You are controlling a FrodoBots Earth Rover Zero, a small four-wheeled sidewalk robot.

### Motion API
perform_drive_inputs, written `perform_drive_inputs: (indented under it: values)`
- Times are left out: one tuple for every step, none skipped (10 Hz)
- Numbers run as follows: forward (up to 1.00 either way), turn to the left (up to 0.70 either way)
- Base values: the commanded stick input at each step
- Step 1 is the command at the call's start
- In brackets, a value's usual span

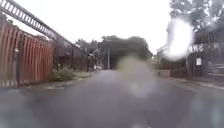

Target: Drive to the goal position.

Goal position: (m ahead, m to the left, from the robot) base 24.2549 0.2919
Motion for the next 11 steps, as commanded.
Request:
perform_drive_inputs:
  values:
    - [0.7, 0.0]
    - [0.7, 0.0]
    - [0.7, 0.0]
    - [0.7, 0.0]
    - [0.7, 0.0]
    - [0.7, -0.14]
    - [0.7, -0.35]
    - [0.7, -0.35]
    - [0.7, -0.2]
    - [0.7, 0.0]
    - [0.7, 0.0]
